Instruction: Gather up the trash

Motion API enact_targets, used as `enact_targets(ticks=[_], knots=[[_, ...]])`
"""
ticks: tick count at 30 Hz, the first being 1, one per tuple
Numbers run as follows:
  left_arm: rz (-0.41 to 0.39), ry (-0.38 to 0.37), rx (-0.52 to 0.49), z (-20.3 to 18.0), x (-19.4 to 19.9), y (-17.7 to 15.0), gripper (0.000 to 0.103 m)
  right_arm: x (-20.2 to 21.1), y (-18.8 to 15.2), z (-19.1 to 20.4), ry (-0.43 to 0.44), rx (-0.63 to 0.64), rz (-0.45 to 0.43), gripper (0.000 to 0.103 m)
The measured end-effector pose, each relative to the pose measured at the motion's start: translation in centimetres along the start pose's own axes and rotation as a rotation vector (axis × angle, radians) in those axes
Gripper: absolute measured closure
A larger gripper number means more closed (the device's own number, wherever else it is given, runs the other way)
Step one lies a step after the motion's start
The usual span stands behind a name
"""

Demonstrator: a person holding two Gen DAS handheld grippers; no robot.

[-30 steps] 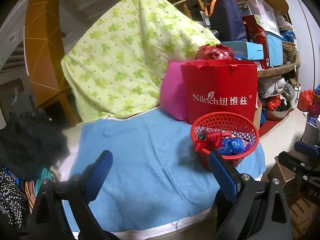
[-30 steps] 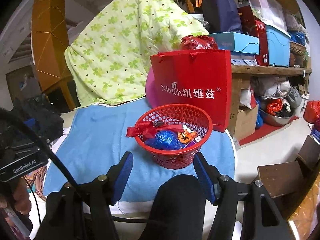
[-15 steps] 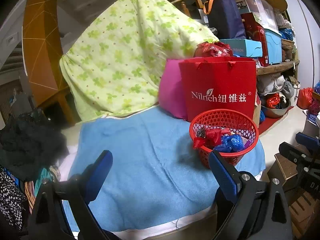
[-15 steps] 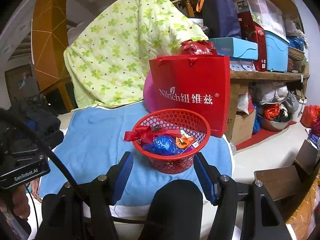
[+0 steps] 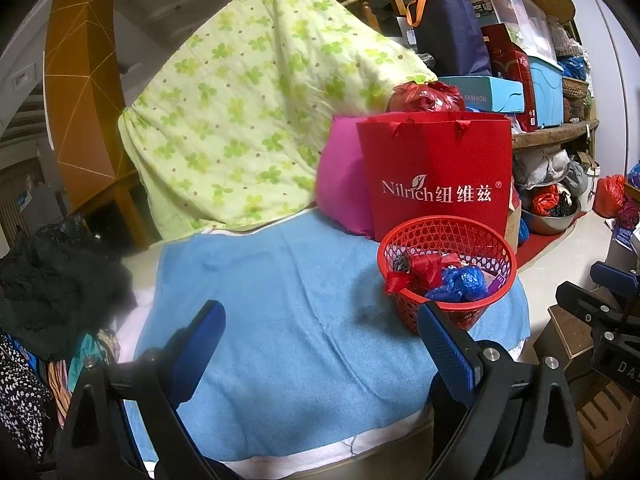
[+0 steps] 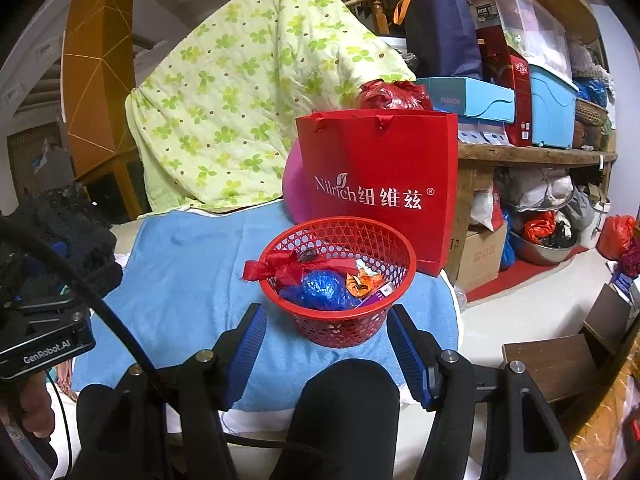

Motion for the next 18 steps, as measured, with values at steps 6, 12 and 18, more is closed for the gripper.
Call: enact_targets(ticks=[6,12,18], knots=[[0.001,-0.002,0.002,-0.06,-0.05,-0.11,0.007,-0.09,0.00,0.01,-0.001,0.000,-0.002,0.036],[0.007,-0.003,0.006,-0.01,-0.19,-0.28,0.007,-0.21,-0.01,0.04,0.001,0.000,0.003,0.036],[0.015,-0.003,0.010,-0.05,-0.40,-0.47,0.007,-0.38,0.03,0.27,0.004,0.002,0.004,0.036]])
Point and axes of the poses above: each gripper's, at about its wrist camera, not at the fingertips, and x roughly against the way its jaws point, z to its left, y to its top, the point moved 3 cm from there along -x, roughly the way its jaws point, and after that the axes turned 15 degrees about -x, right-handed, at the moved point
